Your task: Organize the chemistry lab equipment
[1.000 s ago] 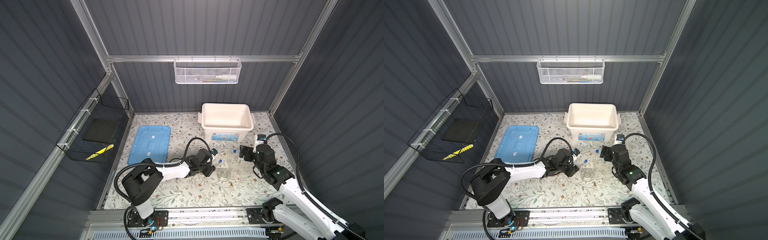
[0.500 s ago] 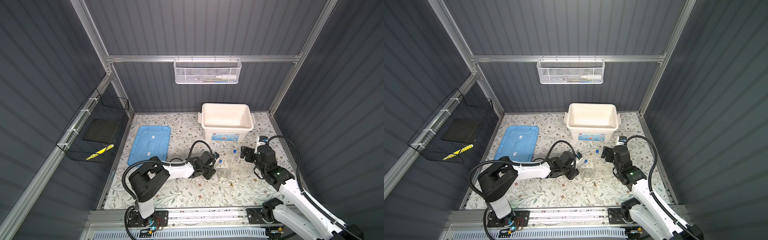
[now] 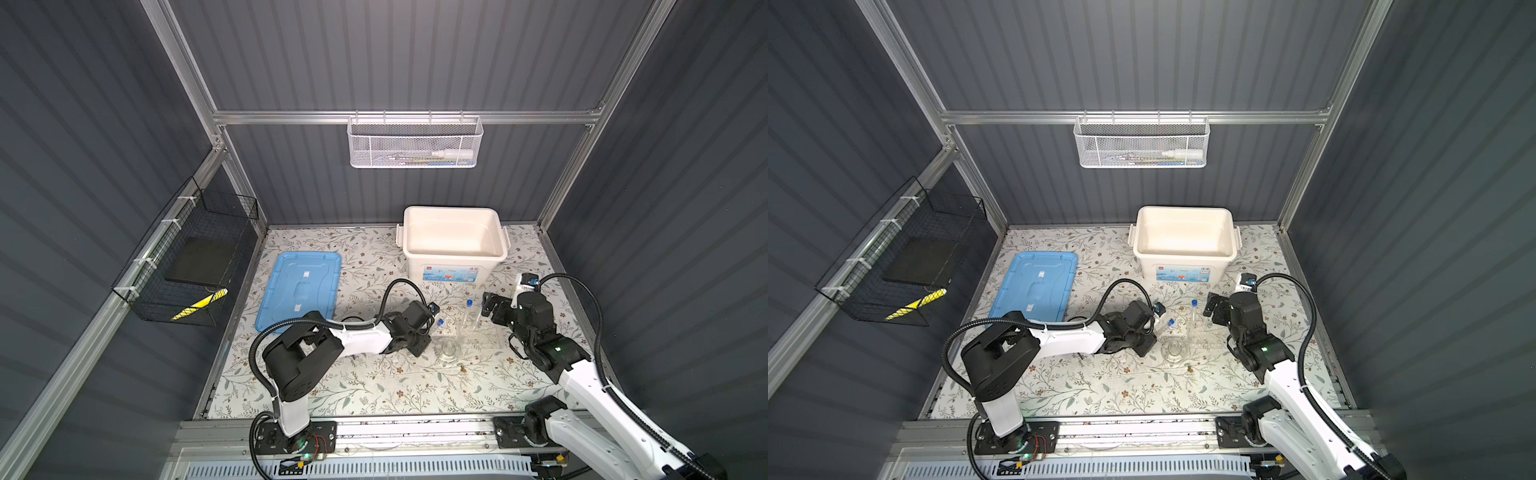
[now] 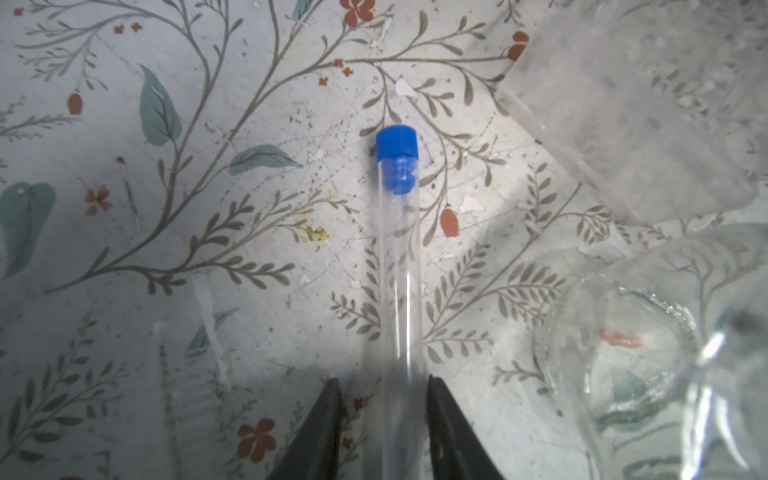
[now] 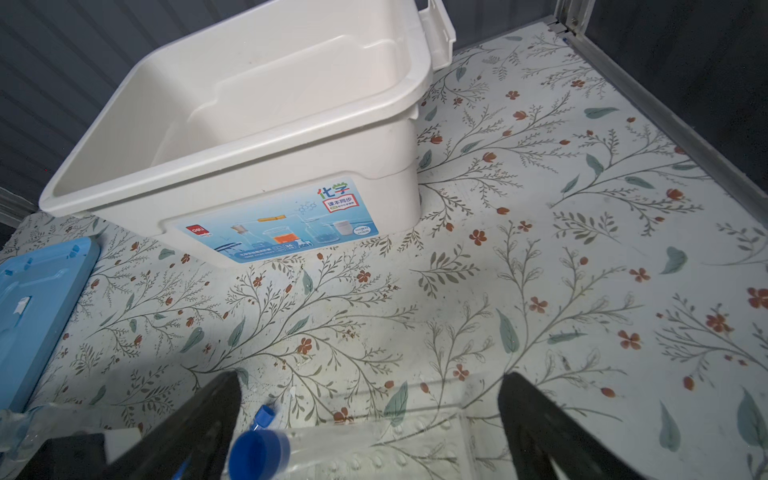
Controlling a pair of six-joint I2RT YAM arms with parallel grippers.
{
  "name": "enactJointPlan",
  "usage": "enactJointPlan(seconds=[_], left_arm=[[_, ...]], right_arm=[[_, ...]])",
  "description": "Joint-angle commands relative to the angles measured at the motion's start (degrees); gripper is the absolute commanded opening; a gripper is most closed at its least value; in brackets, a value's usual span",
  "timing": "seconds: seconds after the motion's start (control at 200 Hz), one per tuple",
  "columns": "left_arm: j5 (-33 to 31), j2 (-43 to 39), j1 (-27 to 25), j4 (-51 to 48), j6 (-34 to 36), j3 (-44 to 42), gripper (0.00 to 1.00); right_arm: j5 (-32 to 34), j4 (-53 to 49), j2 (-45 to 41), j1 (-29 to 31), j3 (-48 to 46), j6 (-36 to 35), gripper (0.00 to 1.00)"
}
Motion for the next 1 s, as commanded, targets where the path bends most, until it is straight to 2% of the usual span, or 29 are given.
enactJointPlan(seconds=[0.0, 0.27, 0.52, 0.995], left_arm=[[-0.7, 2.2, -0.2, -4.2, -0.5, 0.7, 0.31], [-1.8, 2.0, -0.3, -3.9, -0.9, 0.2, 0.21], [-2.6, -0.5, -0.3, -1.0, -1.6, -1.0, 0.19], [-5.0, -4.8, -0.2, 2.4, -0.3, -0.1, 0.17]], right_arm=[[-0.7, 0.7, -0.6, -0.4, -0.7, 0.7, 0.98], [-1.5, 0.7, -0.8, -0.8, -0.8, 1.4, 0.99], [-5.5, 1.1, -1.5, -2.3, 0.7, 0.4, 0.99], [-13.4, -1.4, 0.3, -2.4, 6.1, -0.5, 0.91]])
